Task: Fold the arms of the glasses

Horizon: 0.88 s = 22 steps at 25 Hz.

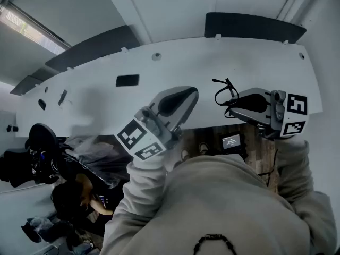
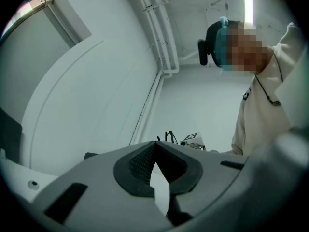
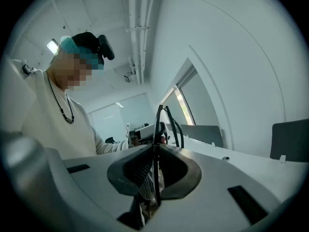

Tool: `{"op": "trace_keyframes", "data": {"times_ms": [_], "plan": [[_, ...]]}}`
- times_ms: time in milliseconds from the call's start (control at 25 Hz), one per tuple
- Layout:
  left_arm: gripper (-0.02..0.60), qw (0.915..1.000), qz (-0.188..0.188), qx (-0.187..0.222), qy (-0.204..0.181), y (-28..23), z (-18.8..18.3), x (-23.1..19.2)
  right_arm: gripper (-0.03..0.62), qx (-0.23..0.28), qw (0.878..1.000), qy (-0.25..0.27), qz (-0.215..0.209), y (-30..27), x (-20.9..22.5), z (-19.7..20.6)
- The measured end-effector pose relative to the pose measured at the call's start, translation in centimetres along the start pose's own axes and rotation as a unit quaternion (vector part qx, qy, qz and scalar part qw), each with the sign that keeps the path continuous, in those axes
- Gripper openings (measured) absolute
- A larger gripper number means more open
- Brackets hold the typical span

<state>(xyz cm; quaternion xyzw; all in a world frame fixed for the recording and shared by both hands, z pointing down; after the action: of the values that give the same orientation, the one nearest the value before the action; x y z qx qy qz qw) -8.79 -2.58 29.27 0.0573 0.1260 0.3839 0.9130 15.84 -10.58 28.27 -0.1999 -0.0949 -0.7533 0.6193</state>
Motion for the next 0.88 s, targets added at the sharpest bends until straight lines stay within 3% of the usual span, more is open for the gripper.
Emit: {"op": "trace_keyframes", "data": {"times_ms": [160,440,600,880], "plan": [[0.006,0.9999,-0.014,0.005,0.000,0.8,0.0,0.4,0.057,-0.028,1.000,0.003,0.005,-0.9,1.3,0.2],[0.006,0.9989,-0.039,0.022,0.012,3.2,-0.4,0.1,0.057,-0.143,0.987,0.020,0.074,-3.8,5.5,2.6],[0.006,0.9975,-0.053,0.042,0.020,4.2,-0.9,0.1,0.057,-0.195,0.975,0.033,0.104,-4.8,7.4,4.0],[0.006,0.9960,-0.077,0.041,0.019,5.8,-1.1,-0.3,0.057,-0.300,0.942,0.048,0.144,-6.9,12.3,8.9]]}}
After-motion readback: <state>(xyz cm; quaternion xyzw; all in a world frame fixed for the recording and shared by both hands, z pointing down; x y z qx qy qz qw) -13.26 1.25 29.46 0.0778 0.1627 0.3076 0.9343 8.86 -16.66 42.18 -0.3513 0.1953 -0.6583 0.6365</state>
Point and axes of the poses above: the fingertips, and each gripper's own axes: y backward along the fingers, x to its right, z out of its underside, the point moved 10 cm from there along y, backward along the fingers, and after that the axes turned 5 degrees about -y, right-handed, at the moved point
